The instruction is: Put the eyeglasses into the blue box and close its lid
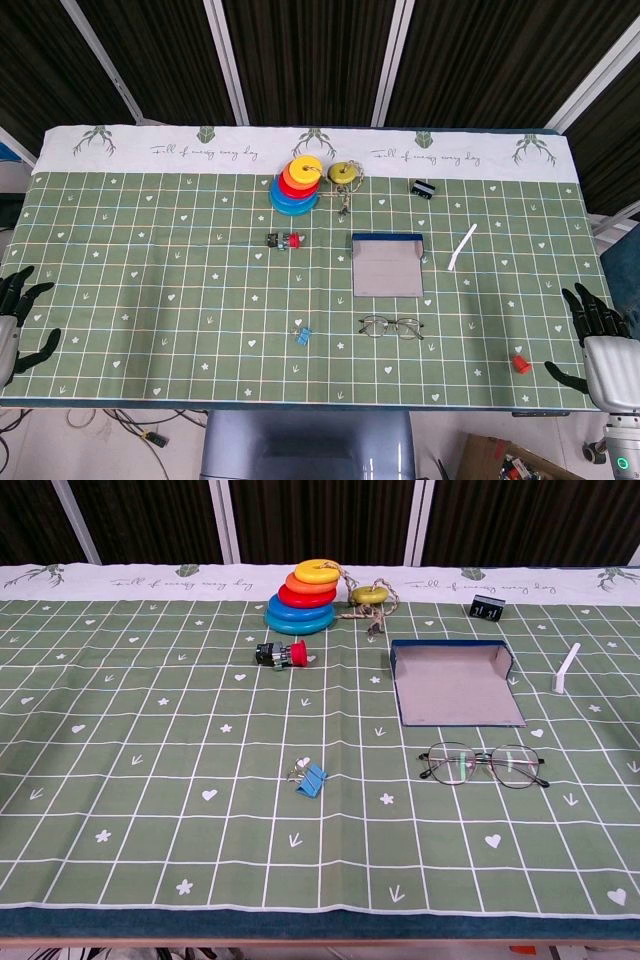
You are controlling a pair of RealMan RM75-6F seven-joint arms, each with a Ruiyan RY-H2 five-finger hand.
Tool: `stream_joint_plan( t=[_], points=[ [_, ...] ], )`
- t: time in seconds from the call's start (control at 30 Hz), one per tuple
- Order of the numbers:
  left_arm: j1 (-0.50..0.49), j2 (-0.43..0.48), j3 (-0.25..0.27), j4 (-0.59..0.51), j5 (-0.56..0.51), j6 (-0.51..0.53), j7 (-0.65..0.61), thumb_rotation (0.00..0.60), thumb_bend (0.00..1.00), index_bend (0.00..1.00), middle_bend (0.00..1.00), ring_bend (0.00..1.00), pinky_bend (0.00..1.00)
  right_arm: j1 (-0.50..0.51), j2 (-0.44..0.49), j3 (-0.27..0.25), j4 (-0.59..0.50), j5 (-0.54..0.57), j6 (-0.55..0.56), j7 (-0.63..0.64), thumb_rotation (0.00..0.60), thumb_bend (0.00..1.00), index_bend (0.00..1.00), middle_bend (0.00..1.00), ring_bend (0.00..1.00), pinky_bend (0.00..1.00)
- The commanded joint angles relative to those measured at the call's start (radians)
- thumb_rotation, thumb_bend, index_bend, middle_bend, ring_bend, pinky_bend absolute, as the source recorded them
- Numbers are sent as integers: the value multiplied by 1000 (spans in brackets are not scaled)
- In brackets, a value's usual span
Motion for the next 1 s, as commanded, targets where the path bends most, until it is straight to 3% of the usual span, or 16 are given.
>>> stream_joint_plan(
  t=[0.03, 1.0],
  points=[
    [-1, -1, 1, -3, -3, -3, 8, 600, 336, 181, 22, 0, 0, 1, 1, 1, 2, 4, -4, 4, 600, 123, 0, 0, 111, 191],
    [3, -5, -10, 2, -3, 16, -1, 600, 336, 182, 22, 0, 0, 12, 26, -25, -11, -28, -49, 84, 600, 122, 0, 0, 111, 191]
  ],
)
